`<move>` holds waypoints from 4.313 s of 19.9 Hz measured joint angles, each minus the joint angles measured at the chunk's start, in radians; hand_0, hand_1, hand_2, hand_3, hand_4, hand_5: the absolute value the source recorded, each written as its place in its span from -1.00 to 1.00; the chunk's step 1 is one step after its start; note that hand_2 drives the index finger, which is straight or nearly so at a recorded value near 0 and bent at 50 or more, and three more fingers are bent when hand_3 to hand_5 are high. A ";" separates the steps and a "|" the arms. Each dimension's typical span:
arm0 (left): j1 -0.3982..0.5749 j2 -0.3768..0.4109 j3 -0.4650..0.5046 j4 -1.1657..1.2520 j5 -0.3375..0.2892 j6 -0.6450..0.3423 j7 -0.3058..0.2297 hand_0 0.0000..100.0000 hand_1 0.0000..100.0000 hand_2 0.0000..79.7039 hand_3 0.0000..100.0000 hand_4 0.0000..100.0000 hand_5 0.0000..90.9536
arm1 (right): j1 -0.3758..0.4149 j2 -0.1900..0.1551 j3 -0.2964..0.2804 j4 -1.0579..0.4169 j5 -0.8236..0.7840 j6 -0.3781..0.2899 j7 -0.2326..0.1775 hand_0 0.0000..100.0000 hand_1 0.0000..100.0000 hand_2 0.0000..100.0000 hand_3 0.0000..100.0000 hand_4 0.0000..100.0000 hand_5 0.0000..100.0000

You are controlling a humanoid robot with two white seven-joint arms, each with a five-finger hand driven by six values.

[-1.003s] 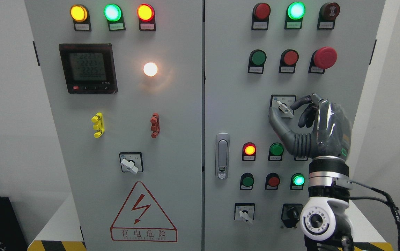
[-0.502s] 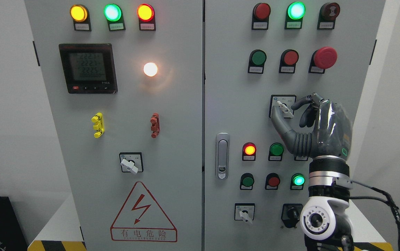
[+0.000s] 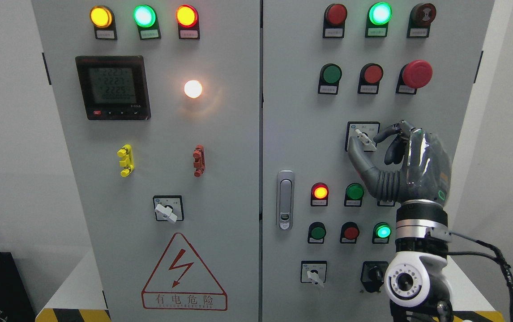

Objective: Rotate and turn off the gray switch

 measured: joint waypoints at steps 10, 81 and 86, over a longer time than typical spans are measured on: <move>0.000 0.000 0.000 0.000 0.000 0.000 0.000 -0.76 -0.22 -1.00 -1.00 -1.00 -1.00 | -0.005 0.000 0.001 0.009 0.003 0.007 -0.005 -0.67 -0.01 0.18 0.91 0.90 1.00; 0.000 0.000 0.000 0.000 0.000 0.000 0.000 -0.76 -0.22 -1.00 -1.00 -1.00 -1.00 | -0.024 0.001 0.011 0.022 0.012 0.033 0.010 -0.09 -0.12 0.38 1.00 0.96 1.00; 0.000 0.000 0.000 0.000 0.000 0.000 0.000 -0.76 -0.22 -1.00 -1.00 -1.00 -1.00 | -0.024 0.001 0.013 0.022 0.011 0.031 0.011 -0.03 -0.13 0.39 1.00 0.97 1.00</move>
